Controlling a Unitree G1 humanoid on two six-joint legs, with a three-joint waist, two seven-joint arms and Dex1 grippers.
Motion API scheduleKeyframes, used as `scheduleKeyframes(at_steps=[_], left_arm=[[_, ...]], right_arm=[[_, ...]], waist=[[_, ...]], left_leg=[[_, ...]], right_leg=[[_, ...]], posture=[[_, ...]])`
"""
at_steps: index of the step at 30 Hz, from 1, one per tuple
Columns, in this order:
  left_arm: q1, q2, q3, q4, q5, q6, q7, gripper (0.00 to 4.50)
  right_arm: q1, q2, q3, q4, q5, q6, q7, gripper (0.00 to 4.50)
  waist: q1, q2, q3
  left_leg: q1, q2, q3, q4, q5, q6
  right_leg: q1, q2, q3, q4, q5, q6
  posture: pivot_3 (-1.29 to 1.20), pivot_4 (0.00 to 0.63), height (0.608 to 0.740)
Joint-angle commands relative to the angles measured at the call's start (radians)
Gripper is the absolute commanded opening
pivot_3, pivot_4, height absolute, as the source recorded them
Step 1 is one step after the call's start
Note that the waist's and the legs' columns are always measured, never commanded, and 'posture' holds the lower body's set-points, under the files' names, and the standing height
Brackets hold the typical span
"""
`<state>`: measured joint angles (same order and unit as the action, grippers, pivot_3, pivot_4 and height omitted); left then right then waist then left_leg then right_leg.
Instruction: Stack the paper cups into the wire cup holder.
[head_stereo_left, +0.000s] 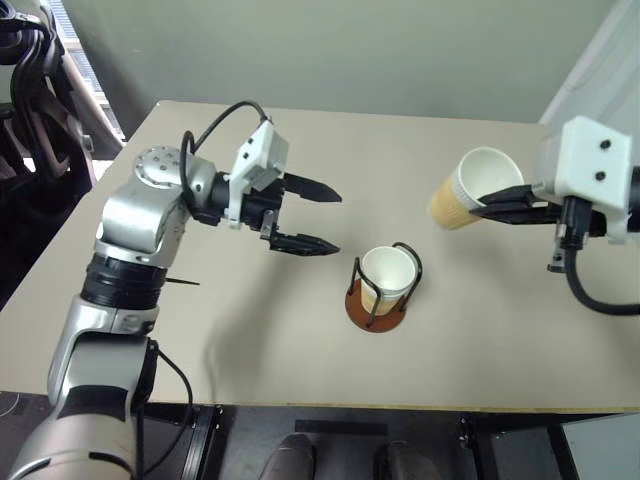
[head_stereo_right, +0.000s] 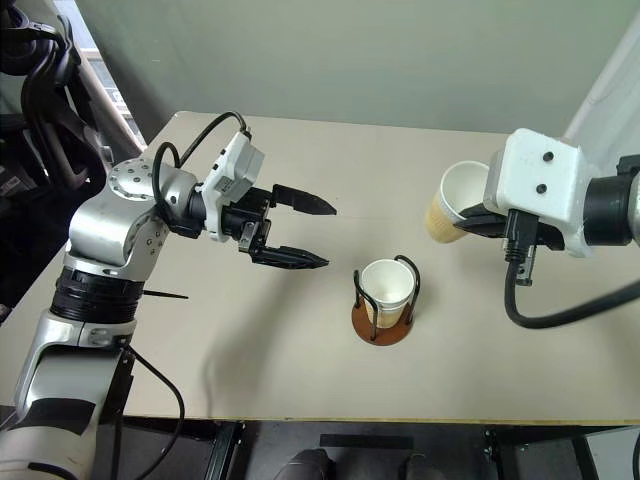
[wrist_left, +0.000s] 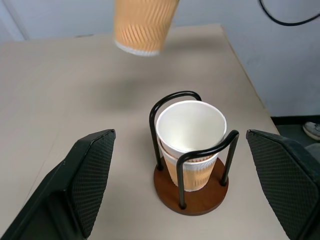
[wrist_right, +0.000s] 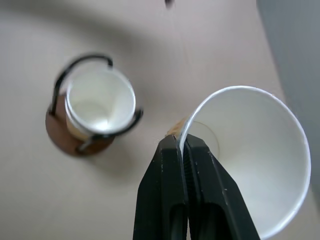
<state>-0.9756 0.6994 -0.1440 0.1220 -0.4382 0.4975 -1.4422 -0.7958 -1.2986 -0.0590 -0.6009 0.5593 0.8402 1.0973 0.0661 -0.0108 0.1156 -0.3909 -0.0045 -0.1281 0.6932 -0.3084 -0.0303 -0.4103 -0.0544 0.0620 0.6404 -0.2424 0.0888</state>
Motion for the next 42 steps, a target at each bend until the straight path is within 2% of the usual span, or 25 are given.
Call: scheduleKeyframes(at_steps=[1, 6, 14, 39, 40, 42], left_arm=[[-0.026, -0.002, 0.003, -0.002, 0.005, -0.018, -0.018, 4.5], [-0.025, -0.003, 0.002, 0.003, 0.006, -0.011, -0.043, 4.5], [-0.021, -0.006, 0.004, 0.001, 0.01, -0.01, -0.046, 4.5], [-0.016, -0.007, 0.006, -0.019, 0.01, -0.001, -0.026, 4.5], [-0.016, -0.007, 0.006, -0.02, 0.01, 0.0, -0.026, 4.5], [-0.015, -0.006, 0.005, -0.021, 0.011, 0.001, -0.025, 4.5]], right_arm=[[-0.051, 0.01, 0.009, -0.02, 0.036, 0.021, 0.007, 0.01], [-0.144, 0.062, 0.063, -0.046, 0.096, 0.066, 0.017, 0.01], [-0.183, 0.12, 0.148, -0.054, 0.098, 0.09, 0.036, 0.01], [-0.102, 0.174, 0.256, -0.021, -0.061, -0.047, 0.093, 0.01], [-0.103, 0.179, 0.257, -0.02, -0.065, -0.048, 0.093, 0.42], [-0.108, 0.194, 0.255, -0.017, -0.068, -0.045, 0.088, 0.96]], waist=[[0.0, 0.0, 0.0], [-0.003, 0.0, 0.0], [-0.003, 0.0, 0.0], [-0.003, 0.0, 0.0], [-0.003, 0.0, 0.0], [-0.003, 0.0, 0.0]], left_leg=[[0.0, 0.0, 0.0, 0.0, 0.0, 0.0], [0.0, 0.0, 0.0, -0.002, 0.0, 0.0], [-0.001, 0.0, 0.0, -0.003, 0.0, 0.0], [-0.001, 0.001, 0.0, -0.005, 0.0, 0.0], [-0.001, 0.001, 0.0, -0.005, 0.0, 0.0], [-0.001, 0.001, 0.0, -0.005, 0.0, 0.0]], right_leg=[[0.0, 0.0, 0.0, 0.0, 0.0, 0.0], [-0.002, 0.0, 0.0, 0.0, 0.0, 0.0], [-0.002, 0.0, 0.0, -0.003, 0.0, -0.001], [-0.001, 0.0, -0.001, -0.005, 0.0, -0.001], [-0.001, 0.0, -0.001, -0.005, 0.0, -0.001], [-0.001, 0.0, -0.001, -0.005, 0.0, -0.001]], posture=[[0.0, 0.15, 0.74], [0.0, 0.15, 0.74], [0.0, 0.15, 0.74], [0.0, 0.15, 0.74], [0.0, 0.15, 0.74], [0.0, 0.15, 0.74]])
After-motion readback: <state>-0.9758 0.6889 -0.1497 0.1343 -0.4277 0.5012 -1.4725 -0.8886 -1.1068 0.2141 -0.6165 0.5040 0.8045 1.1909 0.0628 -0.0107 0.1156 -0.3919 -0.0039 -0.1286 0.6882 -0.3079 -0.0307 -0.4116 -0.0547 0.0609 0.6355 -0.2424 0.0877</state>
